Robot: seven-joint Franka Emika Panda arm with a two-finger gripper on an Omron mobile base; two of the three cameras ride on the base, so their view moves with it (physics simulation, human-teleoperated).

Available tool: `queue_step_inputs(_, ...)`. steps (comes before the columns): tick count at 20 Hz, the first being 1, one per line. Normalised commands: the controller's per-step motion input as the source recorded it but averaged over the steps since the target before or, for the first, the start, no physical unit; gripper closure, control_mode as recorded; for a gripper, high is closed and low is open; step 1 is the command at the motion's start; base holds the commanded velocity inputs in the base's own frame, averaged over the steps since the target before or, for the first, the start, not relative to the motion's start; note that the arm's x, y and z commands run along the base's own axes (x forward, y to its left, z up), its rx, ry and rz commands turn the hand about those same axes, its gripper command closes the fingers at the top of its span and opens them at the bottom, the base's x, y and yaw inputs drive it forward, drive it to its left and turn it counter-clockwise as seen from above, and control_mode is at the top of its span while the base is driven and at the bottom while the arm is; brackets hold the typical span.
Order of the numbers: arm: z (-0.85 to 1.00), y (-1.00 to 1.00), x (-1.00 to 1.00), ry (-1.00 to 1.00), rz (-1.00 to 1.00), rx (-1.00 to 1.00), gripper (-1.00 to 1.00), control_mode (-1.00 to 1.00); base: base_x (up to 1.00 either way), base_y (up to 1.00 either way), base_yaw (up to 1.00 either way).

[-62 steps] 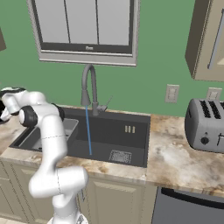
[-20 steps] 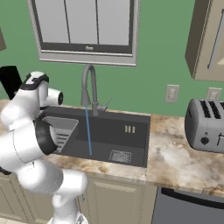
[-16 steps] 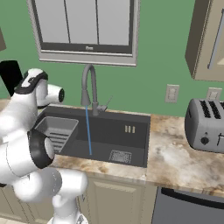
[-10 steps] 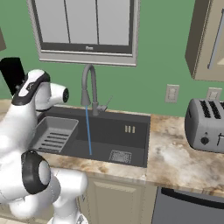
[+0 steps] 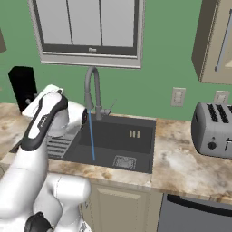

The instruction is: Turn on the sink faucet and place the jug under the water for a few seconds to fill it up.

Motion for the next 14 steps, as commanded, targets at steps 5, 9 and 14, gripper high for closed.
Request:
queue_step_inputs(5, 0.00, -0.95, -0.67, 0.05, 0.00, 0.04, 1.00, -1.00, 0.00, 0.00, 0.00)
queue_step_inputs(9, 0.24, -1.00, -0.59, 0.01, 0.00, 0.04, 1.00, -1.00, 0.00, 0.00, 0.00)
queue_step_inputs(14, 0.39, -1.00, -0.40, 0.00, 0.00, 0.04, 1.00, -1.00, 0.00, 0.00, 0.00)
